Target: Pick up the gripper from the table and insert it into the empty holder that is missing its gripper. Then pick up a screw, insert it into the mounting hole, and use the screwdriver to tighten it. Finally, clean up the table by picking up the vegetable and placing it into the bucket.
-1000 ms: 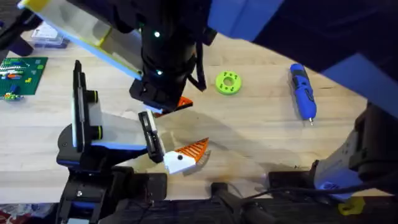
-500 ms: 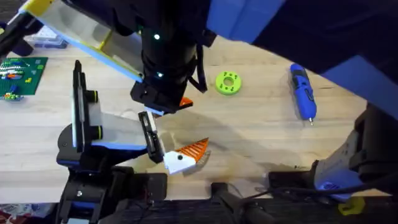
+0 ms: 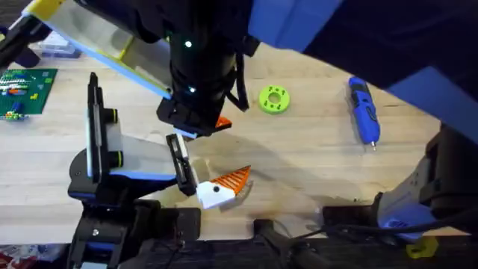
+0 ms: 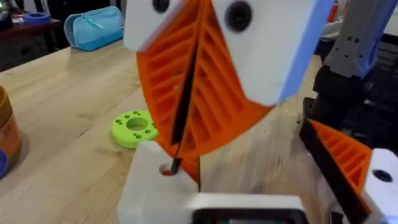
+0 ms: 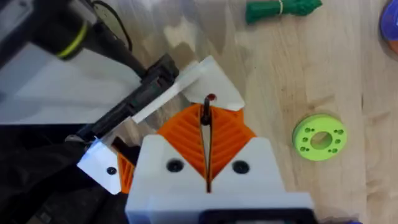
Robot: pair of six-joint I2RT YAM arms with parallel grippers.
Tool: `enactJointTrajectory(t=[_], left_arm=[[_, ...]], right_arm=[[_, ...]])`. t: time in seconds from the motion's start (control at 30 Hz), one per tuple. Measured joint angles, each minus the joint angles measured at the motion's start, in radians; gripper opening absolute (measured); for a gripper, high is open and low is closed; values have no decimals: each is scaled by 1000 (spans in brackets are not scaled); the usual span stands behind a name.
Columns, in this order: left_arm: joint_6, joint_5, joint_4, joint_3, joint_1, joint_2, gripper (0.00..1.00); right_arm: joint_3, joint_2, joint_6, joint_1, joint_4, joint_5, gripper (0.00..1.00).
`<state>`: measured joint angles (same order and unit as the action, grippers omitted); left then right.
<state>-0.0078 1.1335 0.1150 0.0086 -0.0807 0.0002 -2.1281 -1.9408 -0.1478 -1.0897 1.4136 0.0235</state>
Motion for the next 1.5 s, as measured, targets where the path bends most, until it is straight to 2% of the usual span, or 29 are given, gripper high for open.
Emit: enactJointTrajectory(t=[1.5], left_arm=[[0,0,0,0,0,0,986]], right_arm=[[0,0,-18,5,0,0,9]])
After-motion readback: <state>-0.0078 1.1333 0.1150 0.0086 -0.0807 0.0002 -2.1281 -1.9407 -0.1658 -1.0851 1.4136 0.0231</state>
